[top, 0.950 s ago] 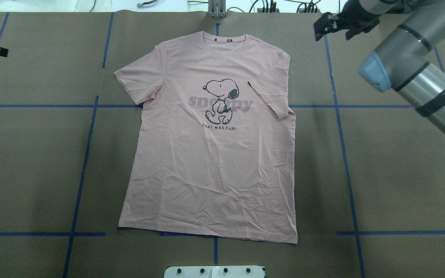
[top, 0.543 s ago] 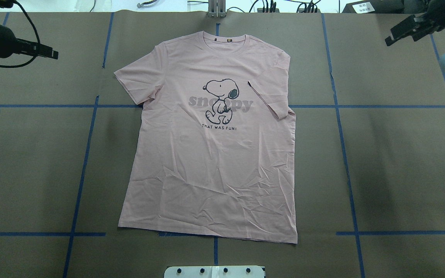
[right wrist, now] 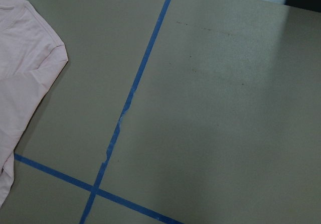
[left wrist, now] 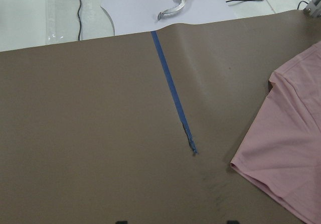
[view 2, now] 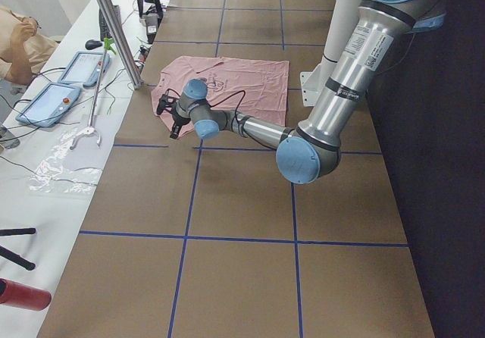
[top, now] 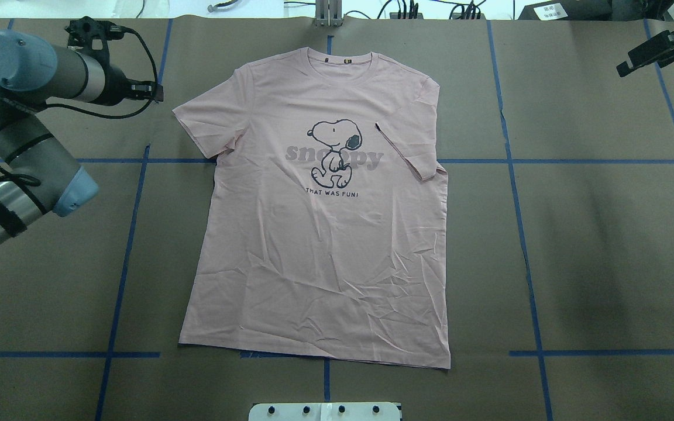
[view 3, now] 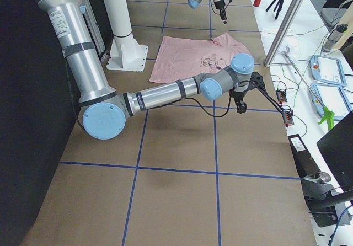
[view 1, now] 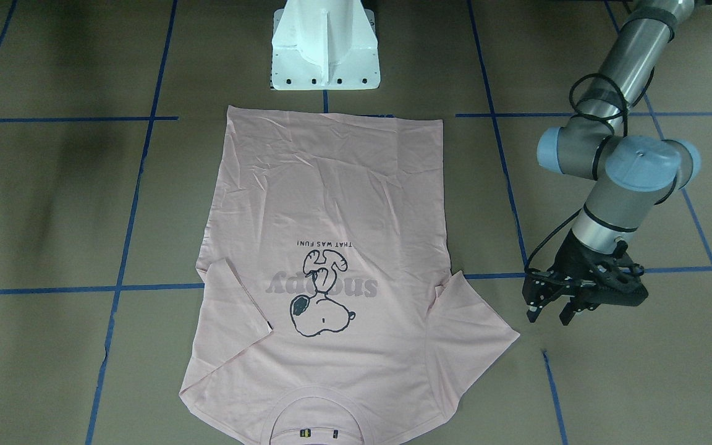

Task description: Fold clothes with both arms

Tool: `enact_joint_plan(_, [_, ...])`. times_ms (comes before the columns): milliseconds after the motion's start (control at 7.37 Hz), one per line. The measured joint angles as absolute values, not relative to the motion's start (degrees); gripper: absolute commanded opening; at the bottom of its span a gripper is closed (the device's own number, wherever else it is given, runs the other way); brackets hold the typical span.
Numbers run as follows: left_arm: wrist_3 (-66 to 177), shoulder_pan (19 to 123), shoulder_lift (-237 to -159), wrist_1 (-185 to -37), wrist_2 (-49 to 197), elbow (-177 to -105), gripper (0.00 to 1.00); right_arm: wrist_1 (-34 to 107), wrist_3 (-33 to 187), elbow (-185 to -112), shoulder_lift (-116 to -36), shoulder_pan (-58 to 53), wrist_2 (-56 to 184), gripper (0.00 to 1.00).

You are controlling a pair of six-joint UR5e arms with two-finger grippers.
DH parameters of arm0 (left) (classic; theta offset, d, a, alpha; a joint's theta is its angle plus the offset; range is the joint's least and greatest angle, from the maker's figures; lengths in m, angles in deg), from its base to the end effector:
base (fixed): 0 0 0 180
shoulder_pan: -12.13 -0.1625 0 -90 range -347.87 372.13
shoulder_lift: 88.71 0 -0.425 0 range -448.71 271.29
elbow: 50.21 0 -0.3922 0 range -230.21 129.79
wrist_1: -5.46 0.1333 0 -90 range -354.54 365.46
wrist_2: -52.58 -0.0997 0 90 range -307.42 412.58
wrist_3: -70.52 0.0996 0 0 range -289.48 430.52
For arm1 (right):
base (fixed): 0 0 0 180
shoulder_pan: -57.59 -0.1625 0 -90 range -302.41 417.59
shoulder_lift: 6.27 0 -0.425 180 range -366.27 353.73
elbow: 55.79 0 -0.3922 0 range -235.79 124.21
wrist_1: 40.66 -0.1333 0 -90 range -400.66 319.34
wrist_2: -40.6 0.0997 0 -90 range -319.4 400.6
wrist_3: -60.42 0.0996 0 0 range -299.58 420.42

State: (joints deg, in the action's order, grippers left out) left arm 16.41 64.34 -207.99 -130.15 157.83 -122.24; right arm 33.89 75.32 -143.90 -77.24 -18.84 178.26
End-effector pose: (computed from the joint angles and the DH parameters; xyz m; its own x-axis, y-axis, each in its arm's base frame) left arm 0.3611 -0.6404 0.4252 0.6387 0.0992 -0.7630 0.3122 0.8729 0.3749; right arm -0.0906 -0.6298 0.4515 0.5933 -0.3161 0.7403 0.0467 0.9316 0.3604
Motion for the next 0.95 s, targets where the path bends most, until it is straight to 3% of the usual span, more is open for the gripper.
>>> enact_joint_plan(950, [13.05, 60.73, -213.99, -133.09, 154.03, -111.73, 0.56, 33.95, 75.26, -143.78, -77.42, -18.87, 177.9, 1.0])
